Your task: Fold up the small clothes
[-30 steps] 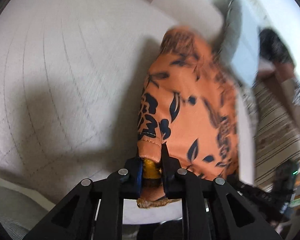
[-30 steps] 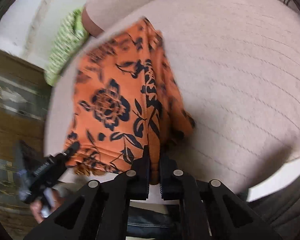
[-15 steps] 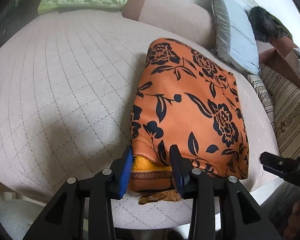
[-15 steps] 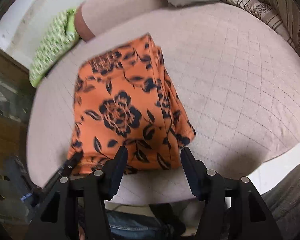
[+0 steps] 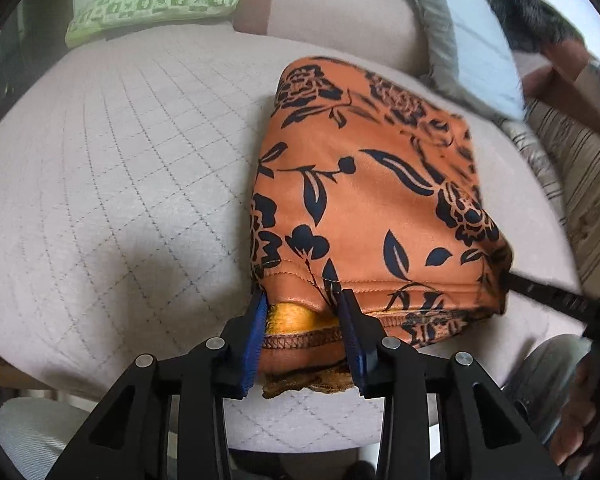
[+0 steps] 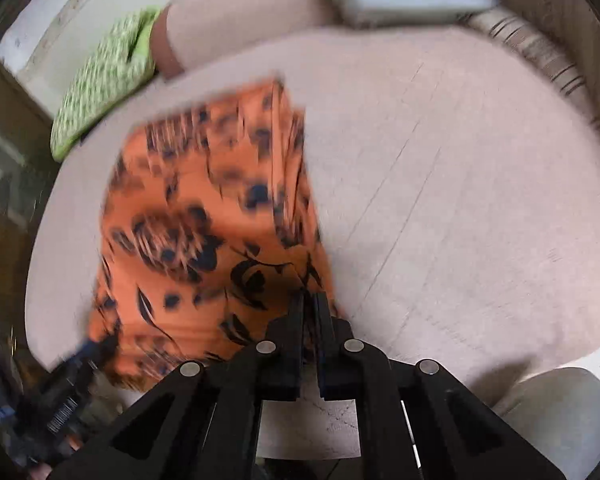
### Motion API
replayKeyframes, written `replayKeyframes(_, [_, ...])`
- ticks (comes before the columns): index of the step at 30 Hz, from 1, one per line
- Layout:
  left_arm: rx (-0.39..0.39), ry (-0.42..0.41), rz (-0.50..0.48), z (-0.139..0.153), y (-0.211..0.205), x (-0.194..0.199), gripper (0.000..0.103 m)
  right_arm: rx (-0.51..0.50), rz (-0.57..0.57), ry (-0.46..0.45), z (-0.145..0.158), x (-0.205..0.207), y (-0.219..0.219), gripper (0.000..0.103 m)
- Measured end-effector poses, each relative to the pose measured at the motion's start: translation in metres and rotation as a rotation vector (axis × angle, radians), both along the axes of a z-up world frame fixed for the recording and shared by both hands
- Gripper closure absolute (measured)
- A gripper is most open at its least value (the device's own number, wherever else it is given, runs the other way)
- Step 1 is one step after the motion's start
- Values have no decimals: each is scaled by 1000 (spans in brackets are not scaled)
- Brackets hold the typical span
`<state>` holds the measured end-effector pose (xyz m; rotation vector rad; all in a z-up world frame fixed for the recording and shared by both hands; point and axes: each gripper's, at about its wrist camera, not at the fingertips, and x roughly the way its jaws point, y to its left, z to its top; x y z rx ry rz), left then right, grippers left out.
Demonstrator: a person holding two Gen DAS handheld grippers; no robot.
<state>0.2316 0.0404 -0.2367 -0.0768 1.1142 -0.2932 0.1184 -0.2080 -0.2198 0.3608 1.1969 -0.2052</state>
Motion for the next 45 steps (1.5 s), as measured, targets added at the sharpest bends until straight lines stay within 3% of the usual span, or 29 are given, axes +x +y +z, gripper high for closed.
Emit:
replayKeyframes(3, [10,-2,21,6,-2,0,68,34,40,-40,-13,-13,2,91])
replayKeyframes(5, [5,-1,49,12,-1,0,68,46,67,-62,-10,-17,-3,78])
replayKeyframes(7, [-12,-5,80,22,1,-3,68,165,55,-128,-3,-26,-19,56])
replayKeyframes(8, [-19,-16,93,29,1,-7,68,253,48,-176,0,-32,-29,54])
replayKeyframes(10, [-9,-52,113,50,-1,-18,66,329,25,-215,4,-38,-42,54])
replayKeyframes(16, [66,-105,99,104,-25,-46,62,364,42,-285,28,-40,-58,54])
replayKeyframes(20, [45,-151,82,141,-43,-64,54,308,89,-307,54,-33,-55,47])
replayKeyframes(24, [-8,-181,86,156,-48,-72,52,227,111,-299,74,-30,-49,45])
replayKeyframes(30, [-23,-159,74,153,-53,-64,52,155,95,-304,100,-31,-53,44])
replayKeyframes(32, [-36,-184,68,155,-53,-63,51,150,106,-294,109,-30,-51,44])
replayKeyframes(35, [-40,-177,75,148,-52,-62,50,70,139,-301,123,-34,-39,44])
replayKeyframes(45, [-59,-141,73,140,-23,-38,50,33,129,-294,124,-21,-15,44])
